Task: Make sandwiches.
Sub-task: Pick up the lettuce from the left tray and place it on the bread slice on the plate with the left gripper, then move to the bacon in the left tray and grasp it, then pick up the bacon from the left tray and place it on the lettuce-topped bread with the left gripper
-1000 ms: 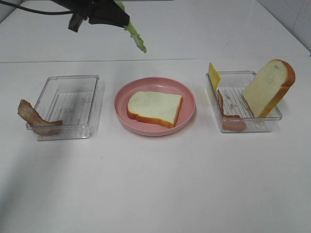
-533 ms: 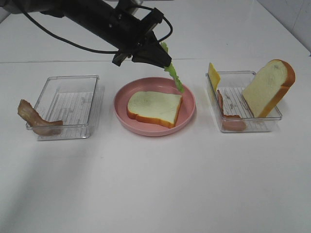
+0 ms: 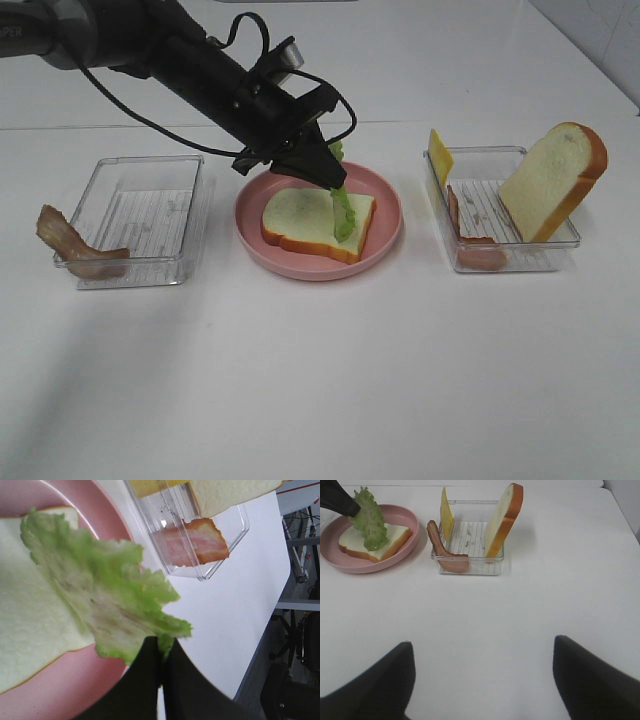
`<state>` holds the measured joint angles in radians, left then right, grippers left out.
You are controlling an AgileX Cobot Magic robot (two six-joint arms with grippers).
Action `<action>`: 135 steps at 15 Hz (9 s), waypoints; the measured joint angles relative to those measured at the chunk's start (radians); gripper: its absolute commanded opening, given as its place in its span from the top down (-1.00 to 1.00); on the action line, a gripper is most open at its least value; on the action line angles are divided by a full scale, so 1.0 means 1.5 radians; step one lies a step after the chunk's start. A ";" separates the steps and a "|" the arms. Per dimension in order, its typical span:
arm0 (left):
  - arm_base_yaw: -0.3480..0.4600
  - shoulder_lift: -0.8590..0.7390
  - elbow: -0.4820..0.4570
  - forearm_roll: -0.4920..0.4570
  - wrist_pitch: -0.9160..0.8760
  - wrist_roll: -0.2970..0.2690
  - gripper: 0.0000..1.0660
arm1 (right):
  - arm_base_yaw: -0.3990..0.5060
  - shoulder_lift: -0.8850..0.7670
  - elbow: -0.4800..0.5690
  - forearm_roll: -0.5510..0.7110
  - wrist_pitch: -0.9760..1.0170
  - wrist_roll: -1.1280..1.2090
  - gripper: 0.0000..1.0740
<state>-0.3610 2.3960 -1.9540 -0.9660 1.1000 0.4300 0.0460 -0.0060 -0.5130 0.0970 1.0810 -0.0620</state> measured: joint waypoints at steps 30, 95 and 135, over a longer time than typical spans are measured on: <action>-0.001 -0.019 0.001 0.215 -0.044 -0.165 -0.36 | 0.000 0.000 0.000 0.000 0.000 0.000 -0.35; 0.187 -0.250 0.341 0.556 -0.072 -0.325 1.00 | 0.000 0.000 0.000 0.000 0.000 0.000 -0.35; -0.006 -0.029 0.105 -0.211 -0.089 0.009 1.00 | 0.000 0.000 0.000 0.000 0.000 0.000 -0.35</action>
<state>-0.3700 2.3520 -1.7960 -1.2830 0.9660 0.4440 0.0460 -0.0060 -0.5130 0.0970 1.0810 -0.0620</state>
